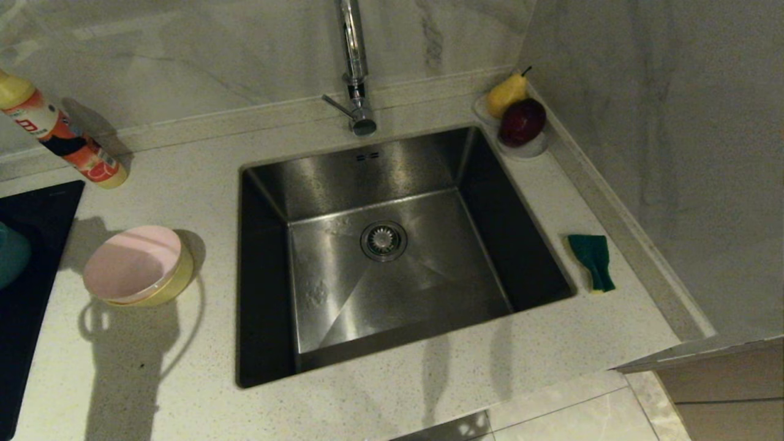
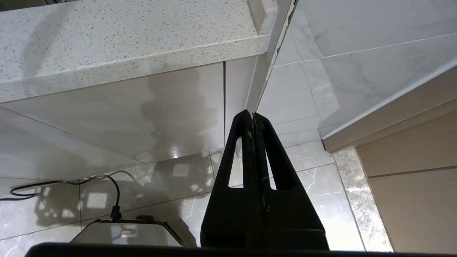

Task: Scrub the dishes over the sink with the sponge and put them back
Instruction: Place the bowl on the bowl

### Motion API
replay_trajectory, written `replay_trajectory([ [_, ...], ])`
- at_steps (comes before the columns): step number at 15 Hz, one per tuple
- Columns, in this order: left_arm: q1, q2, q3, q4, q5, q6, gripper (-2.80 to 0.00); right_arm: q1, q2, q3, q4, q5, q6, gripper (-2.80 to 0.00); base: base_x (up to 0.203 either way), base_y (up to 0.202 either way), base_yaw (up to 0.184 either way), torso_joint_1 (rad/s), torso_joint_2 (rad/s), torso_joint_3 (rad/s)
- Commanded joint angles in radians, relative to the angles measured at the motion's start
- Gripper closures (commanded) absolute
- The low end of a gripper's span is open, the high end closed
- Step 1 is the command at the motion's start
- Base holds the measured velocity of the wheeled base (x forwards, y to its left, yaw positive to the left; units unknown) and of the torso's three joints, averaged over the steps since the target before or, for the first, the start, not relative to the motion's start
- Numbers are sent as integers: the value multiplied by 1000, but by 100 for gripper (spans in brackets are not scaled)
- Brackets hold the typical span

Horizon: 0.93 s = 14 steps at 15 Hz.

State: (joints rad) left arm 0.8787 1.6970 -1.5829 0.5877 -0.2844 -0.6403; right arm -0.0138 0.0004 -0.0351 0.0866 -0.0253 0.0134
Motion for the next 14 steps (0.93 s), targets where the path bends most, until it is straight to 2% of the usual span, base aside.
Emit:
replay_trajectory([
  [1, 32, 53, -48, 33, -11, -4, -280, 0, 1, 0, 1, 1, 0, 0, 0, 0, 0, 0, 0, 0],
  [7, 70, 116, -78, 7, -46, -11, -280, 0, 1, 0, 1, 1, 0, 0, 0, 0, 0, 0, 0, 0],
  [14, 80, 235, -96, 4, -48, -21, -280, 0, 1, 0, 1, -1, 0, 0, 0, 0, 0, 0, 0, 0],
])
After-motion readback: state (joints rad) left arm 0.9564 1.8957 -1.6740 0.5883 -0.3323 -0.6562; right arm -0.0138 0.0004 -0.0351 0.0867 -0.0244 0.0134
